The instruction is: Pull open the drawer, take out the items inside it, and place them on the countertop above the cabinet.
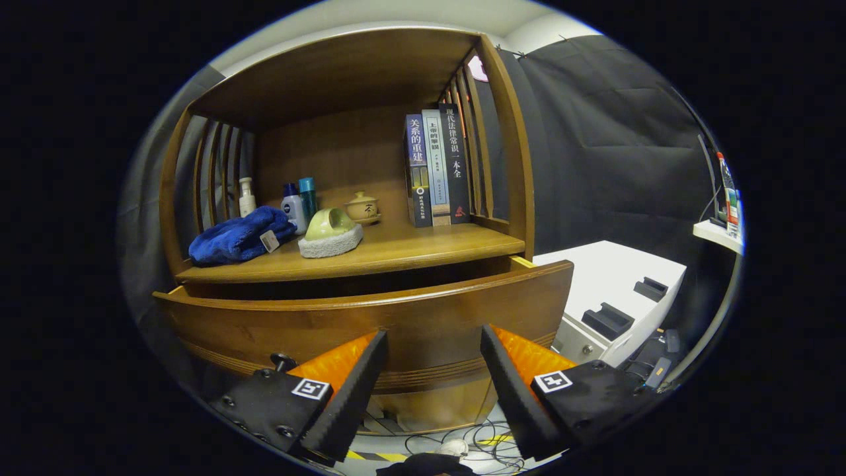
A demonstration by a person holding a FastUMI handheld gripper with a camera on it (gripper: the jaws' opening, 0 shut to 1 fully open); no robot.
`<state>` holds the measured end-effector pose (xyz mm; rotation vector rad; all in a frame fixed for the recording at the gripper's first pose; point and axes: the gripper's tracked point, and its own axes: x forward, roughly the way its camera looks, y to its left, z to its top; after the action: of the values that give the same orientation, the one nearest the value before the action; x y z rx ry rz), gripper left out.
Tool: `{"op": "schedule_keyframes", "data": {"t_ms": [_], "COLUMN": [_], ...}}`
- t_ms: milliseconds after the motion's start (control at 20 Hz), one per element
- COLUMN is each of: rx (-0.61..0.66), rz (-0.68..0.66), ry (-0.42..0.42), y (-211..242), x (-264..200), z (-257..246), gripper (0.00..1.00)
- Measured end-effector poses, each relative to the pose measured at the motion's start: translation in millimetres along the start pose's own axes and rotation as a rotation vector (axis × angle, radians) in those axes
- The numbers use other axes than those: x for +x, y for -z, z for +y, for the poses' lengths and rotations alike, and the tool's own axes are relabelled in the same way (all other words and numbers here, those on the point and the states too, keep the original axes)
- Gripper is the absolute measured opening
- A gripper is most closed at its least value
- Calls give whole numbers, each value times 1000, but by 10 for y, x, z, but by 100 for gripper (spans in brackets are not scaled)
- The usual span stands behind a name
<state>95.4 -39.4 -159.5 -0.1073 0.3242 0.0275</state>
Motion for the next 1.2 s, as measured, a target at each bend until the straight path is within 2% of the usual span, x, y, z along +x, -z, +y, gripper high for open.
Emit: {"op": "schedule_keyframes", "data": {"t_ms": [200, 450, 650, 1200], "rx": [19, -24, 3, 36], "rz": [17, 18, 20, 44], "ry": [9, 21, 12, -2], "y": [9, -59, -76, -69], "x": [175, 404, 534, 540], "z": [32, 65, 96, 58], "gripper": [97, 97, 97, 97]}}
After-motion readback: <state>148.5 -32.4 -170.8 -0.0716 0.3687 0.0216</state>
